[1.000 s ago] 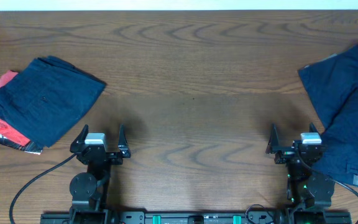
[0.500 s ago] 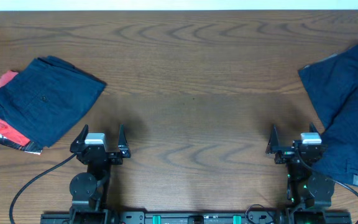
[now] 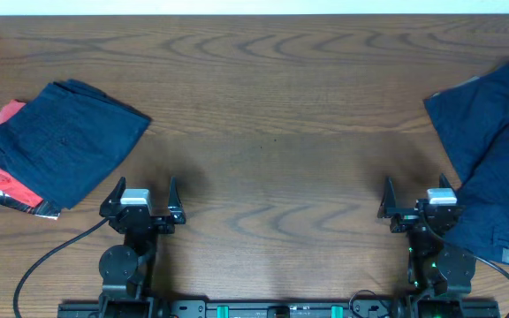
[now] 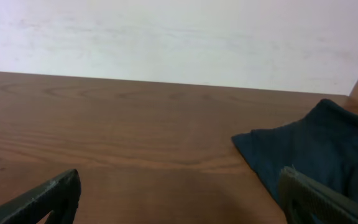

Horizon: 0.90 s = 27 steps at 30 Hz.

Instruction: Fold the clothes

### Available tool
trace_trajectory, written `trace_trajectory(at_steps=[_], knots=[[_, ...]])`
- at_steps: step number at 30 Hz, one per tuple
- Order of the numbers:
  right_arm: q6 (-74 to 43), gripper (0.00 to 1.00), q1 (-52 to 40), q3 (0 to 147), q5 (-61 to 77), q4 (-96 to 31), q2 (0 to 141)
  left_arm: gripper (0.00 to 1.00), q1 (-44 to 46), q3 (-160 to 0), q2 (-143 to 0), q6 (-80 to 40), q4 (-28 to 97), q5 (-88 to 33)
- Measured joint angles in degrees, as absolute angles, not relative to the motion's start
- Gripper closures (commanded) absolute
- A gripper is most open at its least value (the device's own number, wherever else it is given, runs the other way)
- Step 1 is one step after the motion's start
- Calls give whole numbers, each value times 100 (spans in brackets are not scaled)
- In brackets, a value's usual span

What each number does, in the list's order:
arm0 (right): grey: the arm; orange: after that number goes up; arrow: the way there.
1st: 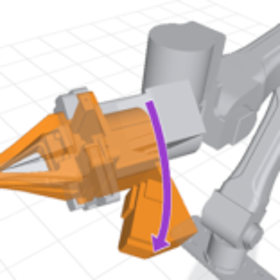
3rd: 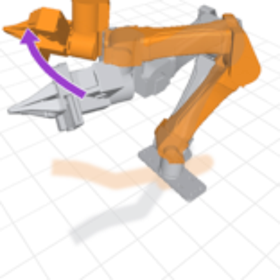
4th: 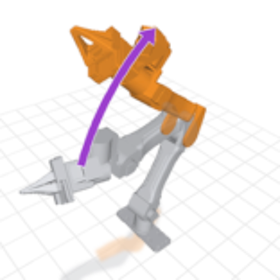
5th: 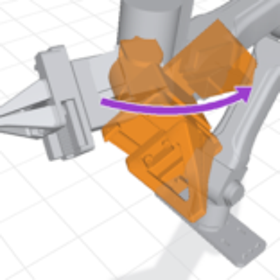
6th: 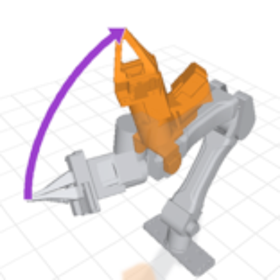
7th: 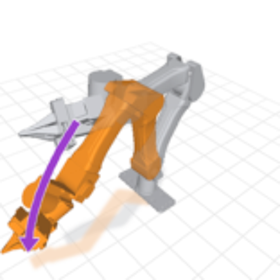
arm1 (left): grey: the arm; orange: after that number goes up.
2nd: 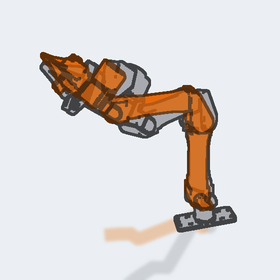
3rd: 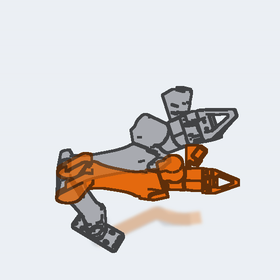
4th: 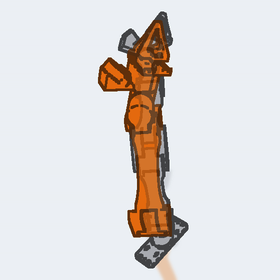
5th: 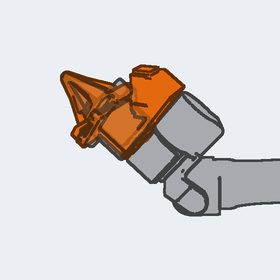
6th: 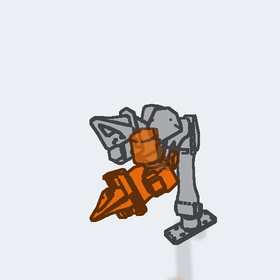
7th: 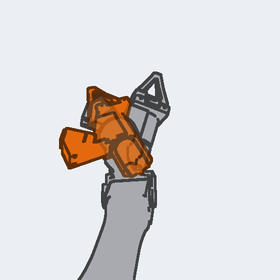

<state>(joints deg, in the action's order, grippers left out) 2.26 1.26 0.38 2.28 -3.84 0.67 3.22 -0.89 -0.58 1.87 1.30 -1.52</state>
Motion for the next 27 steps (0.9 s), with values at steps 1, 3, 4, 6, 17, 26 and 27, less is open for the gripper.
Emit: trace_trajectory(at_steps=[1, 3, 4, 6, 17, 26, 27], knots=[[185, 1, 126, 38, 255, -384, 67, 2, 322, -89, -58, 148, 130, -152], [97, 1, 126, 43, 279, -425, 67, 2, 322, -89, -58, -19, 132, -152], [58, 1, 126, 58, 274, -478, 69, 2, 322, -89, -58, -128, 132, -154], [8, 1, 126, 121, 237, -635, 73, 2, 322, -97, -58, -370, 150, -189], [-187, 1, 126, 1717, -86, -2292, 1308, 2, 322, -958, -711, -794, 1769, -620], [-259, 1, 126, 3905, -113, -4379, 3898, 2, 322, -3039, -2473, -838, 3229, -1046], [-259, 1, 126, 4139, -110, -4582, 4141, 2, 322, -3216, -2637, -838, 3426, -1083]])
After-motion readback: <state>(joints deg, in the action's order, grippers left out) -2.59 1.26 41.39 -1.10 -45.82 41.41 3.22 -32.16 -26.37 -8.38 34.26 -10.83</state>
